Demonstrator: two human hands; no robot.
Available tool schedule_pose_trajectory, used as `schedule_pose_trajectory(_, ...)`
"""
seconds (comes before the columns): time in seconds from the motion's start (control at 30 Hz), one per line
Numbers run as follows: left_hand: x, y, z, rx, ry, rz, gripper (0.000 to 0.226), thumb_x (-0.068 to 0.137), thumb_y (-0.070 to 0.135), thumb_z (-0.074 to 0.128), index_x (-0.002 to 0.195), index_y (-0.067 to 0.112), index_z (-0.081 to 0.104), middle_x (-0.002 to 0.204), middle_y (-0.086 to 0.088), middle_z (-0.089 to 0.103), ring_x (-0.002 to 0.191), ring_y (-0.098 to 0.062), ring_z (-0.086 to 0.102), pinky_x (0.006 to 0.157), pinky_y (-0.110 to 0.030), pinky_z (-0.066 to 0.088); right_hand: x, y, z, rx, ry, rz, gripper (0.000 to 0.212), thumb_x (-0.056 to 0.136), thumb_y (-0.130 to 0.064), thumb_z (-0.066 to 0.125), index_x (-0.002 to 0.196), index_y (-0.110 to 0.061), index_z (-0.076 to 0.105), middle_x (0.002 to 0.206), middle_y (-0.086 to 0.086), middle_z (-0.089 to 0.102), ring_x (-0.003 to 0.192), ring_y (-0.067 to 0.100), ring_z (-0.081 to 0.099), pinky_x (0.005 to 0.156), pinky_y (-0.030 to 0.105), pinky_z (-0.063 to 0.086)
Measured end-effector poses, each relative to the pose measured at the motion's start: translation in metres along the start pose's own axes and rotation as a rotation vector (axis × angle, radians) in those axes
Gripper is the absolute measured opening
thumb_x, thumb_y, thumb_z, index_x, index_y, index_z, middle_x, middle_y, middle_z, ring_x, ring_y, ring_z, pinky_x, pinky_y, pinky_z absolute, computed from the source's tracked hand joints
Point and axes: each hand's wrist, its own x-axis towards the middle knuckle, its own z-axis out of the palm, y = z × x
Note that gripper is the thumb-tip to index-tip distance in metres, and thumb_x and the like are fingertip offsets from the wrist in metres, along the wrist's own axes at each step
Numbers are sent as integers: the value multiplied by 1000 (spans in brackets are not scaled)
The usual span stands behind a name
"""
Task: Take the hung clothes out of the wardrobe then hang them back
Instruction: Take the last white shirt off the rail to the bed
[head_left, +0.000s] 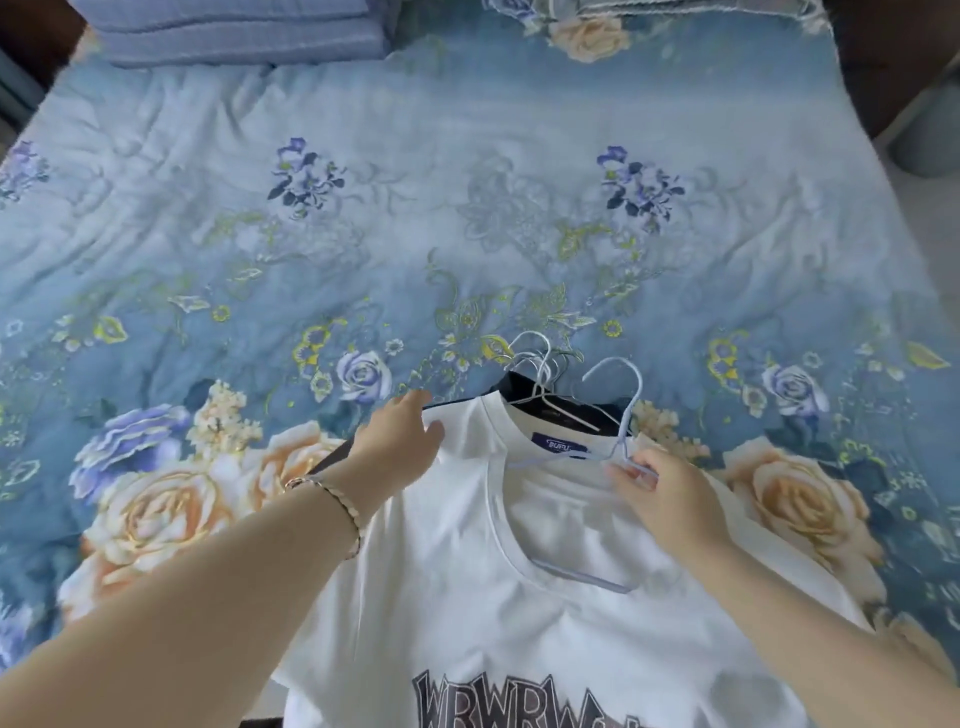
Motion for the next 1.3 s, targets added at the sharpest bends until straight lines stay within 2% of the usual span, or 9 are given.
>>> schedule_pose_trajectory(0.13,25,7,15,-16,-208,-47,43,90,32,56,129,18,47,122,-11,56,106,-29,56,91,-37,48,-6,-5,-7,-37,123,6,42,88,-34,58,56,-12,42,51,2,41,54,16,40,50,23,29)
schedule_pose_trajectory(0.33,38,9,19,282,-119,31,48,90,38,55,133,21,43,137,-8,38,130,-29,32,103,-38,31,-6,-5,-6,-31,183,-75,44,87,-28,61,52,-19,35,47,1,35,49,12,35,48,25,26)
schedule_pose_trajectory(0.47,46,1,24,-41,-161,-68,15,87,27,60,96,20,51,107,-12,59,99,-29,54,71,-29,41,-2,-4,-2,-46,323,-217,40,82,-33,56,51,-25,32,48,-7,33,53,14,33,44,21,23)
schedule_pose_trajectory(0.57,32,-5,22,-201,-26,76,18,88,23,63,83,17,47,75,-2,50,73,-24,46,49,-25,32,3,-11,-4,-22,458,-395,34,78,-34,50,52,-12,53,65,-3,50,67,11,40,51,20,27)
schedule_pose_trajectory(0.73,-10,-25,3,-232,86,426,26,87,24,64,72,22,43,64,11,44,69,-13,42,62,-14,33,7,-22,0,-43,372,-475,41,79,-37,48,59,-5,63,120,24,55,109,25,40,88,20,26)
schedule_pose_trajectory(0.9,-55,-32,-18,-195,105,464,27,89,35,60,83,8,55,72,15,47,75,16,45,68,-4,34,-5,-29,-14,7,312,-582,39,83,-34,44,64,-6,62,87,10,63,84,24,58,70,22,31)
schedule_pose_trajectory(1.03,-94,-32,-35,-166,68,468,61,71,66,45,95,11,57,89,9,51,81,1,42,76,-1,30,-41,-35,-37,61,348,-573,35,81,-36,43,61,-10,55,66,-4,48,69,16,44,53,22,25)
schedule_pose_trajectory(1.13,-131,-38,-53,-56,6,408,53,74,39,74,119,24,50,103,18,44,94,-2,36,75,-1,29,-75,-48,-63,67,389,-677,34,88,-44,44,67,-17,47,79,1,45,67,14,44,52,20,25)
schedule_pose_trajectory(1.3,-195,-64,-87,-83,-26,141,61,72,31,78,128,27,52,111,5,57,104,-14,53,84,-23,41,-146,-96,-101,157,403,-965,31,96,-47,38,74,-25,45,75,0,39,58,3,36,51,14,32)
